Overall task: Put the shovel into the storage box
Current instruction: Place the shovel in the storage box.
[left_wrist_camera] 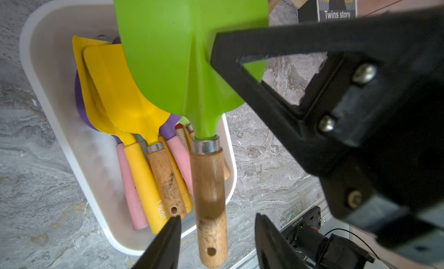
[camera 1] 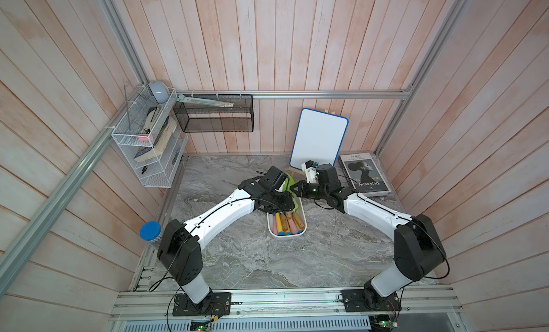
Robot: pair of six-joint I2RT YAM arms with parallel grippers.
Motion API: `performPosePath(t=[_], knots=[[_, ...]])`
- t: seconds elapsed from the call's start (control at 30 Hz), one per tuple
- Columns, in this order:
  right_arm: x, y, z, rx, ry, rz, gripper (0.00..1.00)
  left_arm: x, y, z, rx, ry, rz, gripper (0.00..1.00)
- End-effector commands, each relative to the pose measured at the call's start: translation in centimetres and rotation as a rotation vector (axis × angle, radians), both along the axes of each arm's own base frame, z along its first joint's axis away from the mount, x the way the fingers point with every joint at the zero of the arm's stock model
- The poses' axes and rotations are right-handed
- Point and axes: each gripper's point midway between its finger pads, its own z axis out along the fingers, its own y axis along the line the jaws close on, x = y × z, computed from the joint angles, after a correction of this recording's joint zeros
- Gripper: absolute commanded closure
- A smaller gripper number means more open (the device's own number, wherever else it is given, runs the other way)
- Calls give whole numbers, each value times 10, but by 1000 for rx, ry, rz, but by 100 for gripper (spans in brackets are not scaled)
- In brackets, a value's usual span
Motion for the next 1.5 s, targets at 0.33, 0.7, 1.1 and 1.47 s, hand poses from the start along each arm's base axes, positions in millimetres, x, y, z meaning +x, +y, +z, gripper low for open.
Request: performPosePath(t=[0.33, 0.7, 1.1, 1.47], knots=[[10, -24, -32, -119, 23, 15, 100, -16, -1, 38, -114, -133, -86, 41], [10, -56, -53, -362, 52, -10, 100, -15, 0, 47, -164, -197, -80, 40], [8, -49, -61, -435, 71, -8, 100, -15, 4, 37, -133, -182, -77, 40], [-1, -30, -79, -447, 92, 34, 100, -16, 7, 33, -113, -173, -76, 40]])
